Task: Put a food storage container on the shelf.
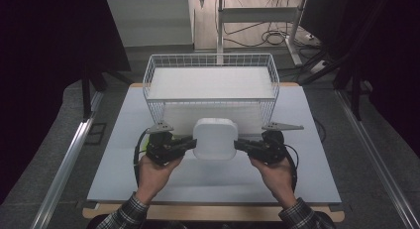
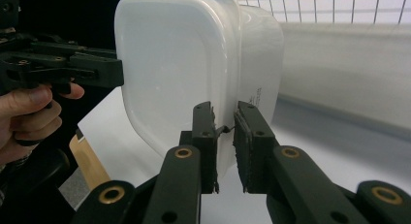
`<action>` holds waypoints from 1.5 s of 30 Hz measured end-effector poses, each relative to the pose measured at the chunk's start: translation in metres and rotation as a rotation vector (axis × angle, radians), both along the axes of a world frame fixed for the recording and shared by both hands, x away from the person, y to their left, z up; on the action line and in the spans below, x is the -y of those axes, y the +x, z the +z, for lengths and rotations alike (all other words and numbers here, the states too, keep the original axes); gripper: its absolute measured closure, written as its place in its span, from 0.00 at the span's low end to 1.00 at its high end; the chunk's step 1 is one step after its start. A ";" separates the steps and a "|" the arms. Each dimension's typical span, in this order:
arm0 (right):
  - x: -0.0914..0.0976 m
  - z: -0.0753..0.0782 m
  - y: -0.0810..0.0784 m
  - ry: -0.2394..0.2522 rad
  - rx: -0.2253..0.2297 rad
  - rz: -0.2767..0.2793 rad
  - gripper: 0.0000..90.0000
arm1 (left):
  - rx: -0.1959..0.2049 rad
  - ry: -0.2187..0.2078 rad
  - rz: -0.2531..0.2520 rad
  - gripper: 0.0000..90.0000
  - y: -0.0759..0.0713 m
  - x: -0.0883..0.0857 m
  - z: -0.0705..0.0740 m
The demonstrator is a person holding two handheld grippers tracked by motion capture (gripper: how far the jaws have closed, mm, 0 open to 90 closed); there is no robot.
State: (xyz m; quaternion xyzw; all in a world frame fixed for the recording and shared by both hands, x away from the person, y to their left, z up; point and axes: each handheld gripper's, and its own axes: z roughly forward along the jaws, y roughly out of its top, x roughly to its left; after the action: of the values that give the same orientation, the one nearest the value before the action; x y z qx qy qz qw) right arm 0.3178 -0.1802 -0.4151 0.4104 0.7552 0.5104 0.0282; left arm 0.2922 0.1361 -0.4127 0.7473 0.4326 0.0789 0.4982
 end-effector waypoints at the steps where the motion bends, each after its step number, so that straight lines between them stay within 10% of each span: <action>1: -0.001 0.005 0.003 0.002 0.005 0.002 0.88 | 0.002 -0.001 0.001 0.87 0.001 0.000 0.003; 27: -0.013 0.086 0.045 -0.003 0.100 0.007 0.88 | 0.100 -0.043 0.017 0.88 0.041 -0.013 0.080; 45: -0.024 0.119 0.091 -0.010 0.113 -0.022 0.88 | 0.087 -0.059 0.040 0.88 0.085 -0.020 0.107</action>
State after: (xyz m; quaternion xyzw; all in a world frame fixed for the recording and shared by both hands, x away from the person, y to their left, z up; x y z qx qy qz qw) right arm 0.4084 -0.1564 -0.2964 0.3890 0.7502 0.5289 0.0786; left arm 0.3777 0.1566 -0.3057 0.7193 0.4278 0.1084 0.5365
